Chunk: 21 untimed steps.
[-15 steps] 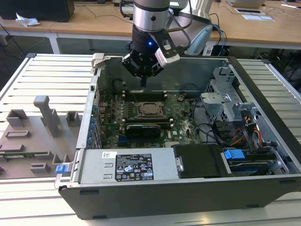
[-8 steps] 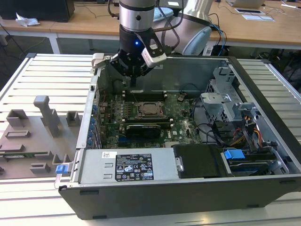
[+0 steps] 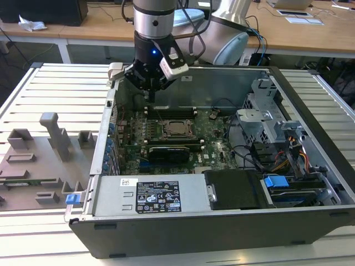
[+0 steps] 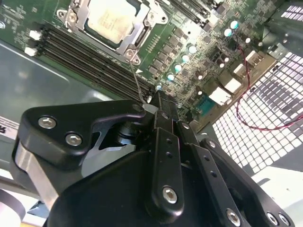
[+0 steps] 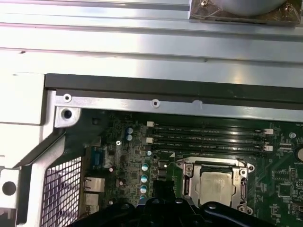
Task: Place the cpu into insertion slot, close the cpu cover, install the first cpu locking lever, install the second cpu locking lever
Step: 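Install the first cpu locking lever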
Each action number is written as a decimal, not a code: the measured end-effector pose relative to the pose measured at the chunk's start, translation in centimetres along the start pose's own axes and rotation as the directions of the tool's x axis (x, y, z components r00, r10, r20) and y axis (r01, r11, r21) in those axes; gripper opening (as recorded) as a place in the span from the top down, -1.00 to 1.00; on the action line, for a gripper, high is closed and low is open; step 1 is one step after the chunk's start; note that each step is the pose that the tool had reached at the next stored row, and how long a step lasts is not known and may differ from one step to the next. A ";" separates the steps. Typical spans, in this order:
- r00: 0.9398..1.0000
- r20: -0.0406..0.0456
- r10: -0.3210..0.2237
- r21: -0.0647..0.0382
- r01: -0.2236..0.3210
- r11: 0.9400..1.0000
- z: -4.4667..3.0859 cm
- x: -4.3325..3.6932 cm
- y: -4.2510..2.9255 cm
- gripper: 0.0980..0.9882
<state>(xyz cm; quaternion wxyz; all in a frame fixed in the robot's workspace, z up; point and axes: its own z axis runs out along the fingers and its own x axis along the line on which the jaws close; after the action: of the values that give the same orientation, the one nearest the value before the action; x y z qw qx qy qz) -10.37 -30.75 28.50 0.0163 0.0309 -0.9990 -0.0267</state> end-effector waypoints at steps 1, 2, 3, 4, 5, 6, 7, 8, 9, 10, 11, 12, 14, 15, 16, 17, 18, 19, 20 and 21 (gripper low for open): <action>1.000 0.000 0.000 0.000 0.000 1.000 0.10 0.07 0.08 0.98; 1.000 0.000 0.000 0.000 0.000 1.000 0.26 0.18 0.19 0.98; 1.000 0.000 0.000 0.000 0.000 1.000 0.42 0.26 0.27 0.98; 1.000 0.000 0.000 0.000 0.000 1.000 0.54 0.31 0.33 0.98; 1.000 0.000 0.000 0.000 0.000 1.000 0.65 0.34 0.37 0.98; 1.000 0.000 0.000 0.000 0.000 1.000 0.85 0.40 0.46 0.98; 1.000 0.000 0.000 0.000 0.000 1.000 0.99 0.45 0.54 0.98; 1.000 0.000 0.000 0.000 0.000 1.000 1.09 0.47 0.60 0.98; 1.000 0.000 0.000 0.000 0.000 1.000 1.23 0.48 0.74 0.98; 1.000 0.000 0.000 0.000 0.000 1.000 1.31 0.49 0.86 0.98; 1.000 0.000 0.000 0.000 0.000 1.000 1.39 0.49 0.96 0.98; 1.000 0.000 0.000 0.000 0.000 1.000 1.47 0.49 1.07 0.98; 1.000 0.000 0.000 0.000 0.000 1.000 1.69 0.50 1.28 0.98; 1.000 0.000 0.000 0.000 0.000 1.000 1.76 0.50 1.30 0.98; 1.000 0.000 0.000 0.000 0.000 1.000 1.85 0.49 1.30 0.98; 1.000 0.000 0.000 0.000 0.000 1.000 1.95 0.49 1.31 0.98; 1.000 0.000 0.000 0.000 0.000 1.000 2.02 0.49 1.31 0.98; 1.000 0.000 0.000 0.000 0.000 1.000 2.10 0.49 1.31 0.98; 1.000 0.000 0.000 0.000 0.000 1.000 2.29 0.48 1.30 0.98; 1.000 0.000 0.000 0.000 0.000 1.000 2.47 0.48 1.29 0.98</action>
<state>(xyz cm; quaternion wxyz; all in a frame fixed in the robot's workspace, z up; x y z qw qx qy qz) -11.01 -29.36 26.12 0.0163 0.0309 -0.9990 -0.0268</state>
